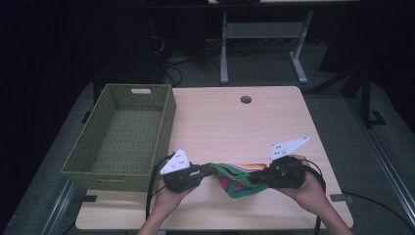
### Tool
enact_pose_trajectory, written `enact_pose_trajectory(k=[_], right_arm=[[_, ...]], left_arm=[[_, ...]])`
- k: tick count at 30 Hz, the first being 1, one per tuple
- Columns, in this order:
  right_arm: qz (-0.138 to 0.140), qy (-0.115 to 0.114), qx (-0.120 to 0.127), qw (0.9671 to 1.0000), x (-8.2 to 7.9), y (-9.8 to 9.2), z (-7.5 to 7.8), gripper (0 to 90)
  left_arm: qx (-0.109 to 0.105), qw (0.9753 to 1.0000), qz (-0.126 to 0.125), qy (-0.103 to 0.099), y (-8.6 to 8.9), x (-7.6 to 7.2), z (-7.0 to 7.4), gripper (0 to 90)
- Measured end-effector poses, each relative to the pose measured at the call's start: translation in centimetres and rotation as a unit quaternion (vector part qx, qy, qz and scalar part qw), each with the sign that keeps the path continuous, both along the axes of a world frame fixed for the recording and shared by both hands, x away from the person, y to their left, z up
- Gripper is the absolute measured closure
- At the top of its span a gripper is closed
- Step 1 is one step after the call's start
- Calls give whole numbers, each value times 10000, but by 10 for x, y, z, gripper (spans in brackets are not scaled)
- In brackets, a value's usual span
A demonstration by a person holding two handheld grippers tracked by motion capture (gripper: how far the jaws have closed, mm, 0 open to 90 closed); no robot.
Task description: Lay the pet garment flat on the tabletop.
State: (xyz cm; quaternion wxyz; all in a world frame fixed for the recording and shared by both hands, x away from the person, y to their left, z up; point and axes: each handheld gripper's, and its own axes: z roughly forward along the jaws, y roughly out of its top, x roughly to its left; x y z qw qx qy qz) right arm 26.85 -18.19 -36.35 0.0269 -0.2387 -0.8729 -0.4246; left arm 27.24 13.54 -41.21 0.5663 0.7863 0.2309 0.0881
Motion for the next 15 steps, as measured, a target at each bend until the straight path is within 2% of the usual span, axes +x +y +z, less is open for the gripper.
enact_pose_trajectory(k=[5,9,15], right_arm=[[31,-88,-13,10000,4,7,6,826],[29,-101,15,9999,9,10,13,826],[14,-198,-97,9998,17,19,23,826]], left_arm=[[19,9999,60,-103,-2,6,11,807],[-2,9998,121,-139,-3,15,23,808],[116,9997,171,-148,-6,32,37,808]])
